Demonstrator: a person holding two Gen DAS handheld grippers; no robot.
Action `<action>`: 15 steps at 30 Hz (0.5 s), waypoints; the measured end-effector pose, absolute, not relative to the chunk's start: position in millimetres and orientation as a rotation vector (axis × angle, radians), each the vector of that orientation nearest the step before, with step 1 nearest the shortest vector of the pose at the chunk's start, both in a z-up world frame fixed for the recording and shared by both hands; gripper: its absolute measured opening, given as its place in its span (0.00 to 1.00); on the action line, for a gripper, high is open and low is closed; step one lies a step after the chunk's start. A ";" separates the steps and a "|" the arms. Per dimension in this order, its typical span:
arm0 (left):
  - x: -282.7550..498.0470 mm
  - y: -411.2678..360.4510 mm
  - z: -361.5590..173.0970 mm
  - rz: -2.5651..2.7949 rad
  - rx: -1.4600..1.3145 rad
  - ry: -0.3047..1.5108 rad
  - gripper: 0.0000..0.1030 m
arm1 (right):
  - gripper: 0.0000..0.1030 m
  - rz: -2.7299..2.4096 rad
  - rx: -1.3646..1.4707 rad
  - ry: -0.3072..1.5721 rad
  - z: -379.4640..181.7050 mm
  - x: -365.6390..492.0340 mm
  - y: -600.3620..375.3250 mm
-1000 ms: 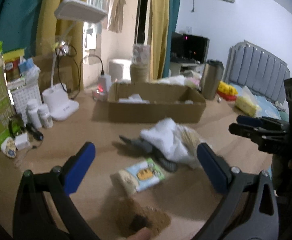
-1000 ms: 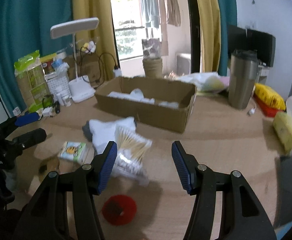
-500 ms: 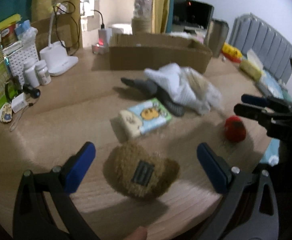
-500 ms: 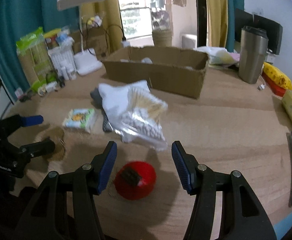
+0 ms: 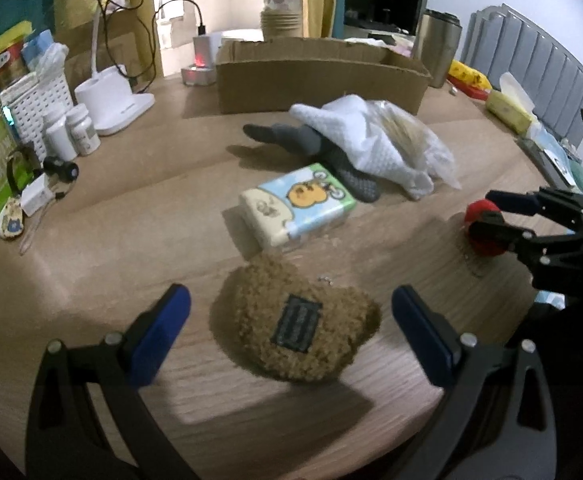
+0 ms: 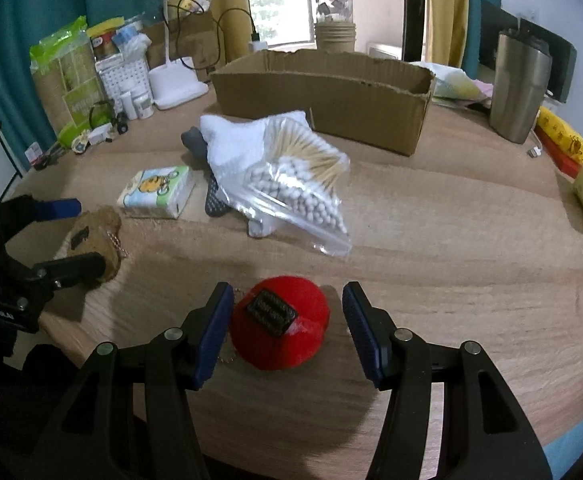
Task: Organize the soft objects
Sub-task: 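Grasp the brown fuzzy plush with the left gripper while the right gripper grasps the red pouch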
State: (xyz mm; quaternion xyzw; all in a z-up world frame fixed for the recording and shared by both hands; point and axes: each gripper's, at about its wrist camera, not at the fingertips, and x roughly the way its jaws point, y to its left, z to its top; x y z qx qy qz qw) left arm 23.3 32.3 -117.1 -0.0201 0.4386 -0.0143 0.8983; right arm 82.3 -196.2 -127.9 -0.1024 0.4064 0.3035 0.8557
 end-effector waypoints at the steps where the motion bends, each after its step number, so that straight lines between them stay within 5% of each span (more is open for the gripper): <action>1: 23.7 31.8 -116.8 -0.033 -0.037 0.910 0.98 | 0.58 0.639 -0.214 0.857 -128.9 82.1 -196.8; 7: 25.5 27.9 -120.6 -0.090 -0.051 0.940 0.73 | 0.47 0.648 -0.168 0.867 -132.6 85.0 -202.6; 15: 26.4 21.8 -119.9 -0.101 -0.026 0.930 0.63 | 0.43 0.666 -0.156 0.859 -133.6 85.8 -203.3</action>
